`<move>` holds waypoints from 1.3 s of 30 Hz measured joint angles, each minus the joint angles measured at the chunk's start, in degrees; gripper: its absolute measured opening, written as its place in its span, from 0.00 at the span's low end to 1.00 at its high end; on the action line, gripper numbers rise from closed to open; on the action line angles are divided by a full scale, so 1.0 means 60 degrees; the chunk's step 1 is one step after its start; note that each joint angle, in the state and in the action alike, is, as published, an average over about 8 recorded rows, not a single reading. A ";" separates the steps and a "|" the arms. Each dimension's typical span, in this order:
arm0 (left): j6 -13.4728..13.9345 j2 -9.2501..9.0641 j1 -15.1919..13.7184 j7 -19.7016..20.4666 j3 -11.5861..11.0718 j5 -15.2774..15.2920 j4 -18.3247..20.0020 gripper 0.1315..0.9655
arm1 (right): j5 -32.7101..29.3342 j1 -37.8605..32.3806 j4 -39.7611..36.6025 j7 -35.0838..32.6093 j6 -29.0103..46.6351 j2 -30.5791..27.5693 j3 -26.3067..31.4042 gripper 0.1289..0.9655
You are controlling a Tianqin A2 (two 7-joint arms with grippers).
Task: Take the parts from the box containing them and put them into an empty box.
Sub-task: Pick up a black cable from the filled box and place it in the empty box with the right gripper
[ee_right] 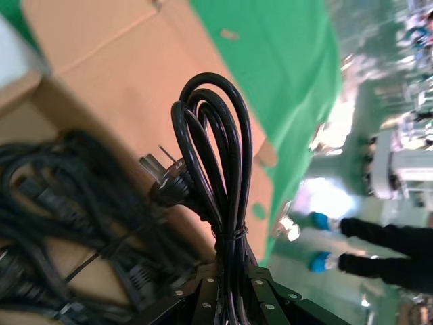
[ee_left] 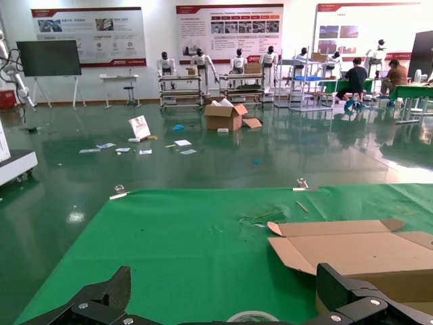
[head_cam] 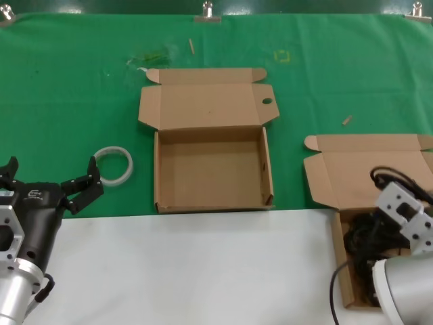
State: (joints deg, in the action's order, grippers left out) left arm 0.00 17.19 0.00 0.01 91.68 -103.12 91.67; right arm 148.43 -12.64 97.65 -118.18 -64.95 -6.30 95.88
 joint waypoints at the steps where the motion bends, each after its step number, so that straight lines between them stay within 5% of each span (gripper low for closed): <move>1: 0.0000 0.0000 0.0000 0.0000 0.0000 0.0000 0.0000 1.00 | -0.0046 -0.0026 0.0097 0.0009 -0.0030 0.0000 0.0085 0.05; 8: 0.0000 0.0000 0.0000 0.0004 0.0000 0.0002 0.0000 1.00 | -0.0297 -0.0460 -0.0001 0.0208 0.0124 0.0000 0.0943 0.05; 25: 0.0000 0.0000 0.0000 0.0004 0.0000 0.0003 0.0000 1.00 | -0.0191 -0.2449 -0.3619 0.1717 0.2206 -0.0001 0.3229 0.05; 39: 0.0000 0.0000 0.0000 0.0002 0.0000 0.0003 0.0000 1.00 | 0.0392 -0.3526 -0.4861 0.3528 0.3385 -0.0011 0.5268 0.05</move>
State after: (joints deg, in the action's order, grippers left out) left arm 0.00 17.19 0.00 0.02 91.68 -103.11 91.67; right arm 150.78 -33.80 68.48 -97.01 -44.63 -6.37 127.48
